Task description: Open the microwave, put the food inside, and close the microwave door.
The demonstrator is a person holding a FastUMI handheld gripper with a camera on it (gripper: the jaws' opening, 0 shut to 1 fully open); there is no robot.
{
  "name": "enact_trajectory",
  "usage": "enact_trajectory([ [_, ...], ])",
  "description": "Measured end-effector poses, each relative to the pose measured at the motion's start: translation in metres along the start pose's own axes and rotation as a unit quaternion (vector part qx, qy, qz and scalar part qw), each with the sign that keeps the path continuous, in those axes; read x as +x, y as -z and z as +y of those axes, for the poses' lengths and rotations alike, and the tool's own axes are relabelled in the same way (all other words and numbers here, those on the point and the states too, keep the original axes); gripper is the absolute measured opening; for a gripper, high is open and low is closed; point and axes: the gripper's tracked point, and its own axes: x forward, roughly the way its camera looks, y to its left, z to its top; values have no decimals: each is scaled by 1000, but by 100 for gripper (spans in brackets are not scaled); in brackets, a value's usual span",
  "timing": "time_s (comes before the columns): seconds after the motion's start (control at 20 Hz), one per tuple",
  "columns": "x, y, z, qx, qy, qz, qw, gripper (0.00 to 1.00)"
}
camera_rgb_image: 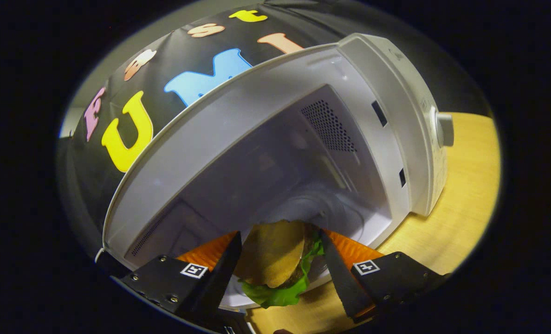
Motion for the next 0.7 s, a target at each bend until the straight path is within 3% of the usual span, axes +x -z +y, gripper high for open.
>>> enact_trajectory([
  [0.25,-45,-20,-12,-108,6,-1,994,97],
  [0.7,-182,-46,29,-186,-132,23,973,97],
])
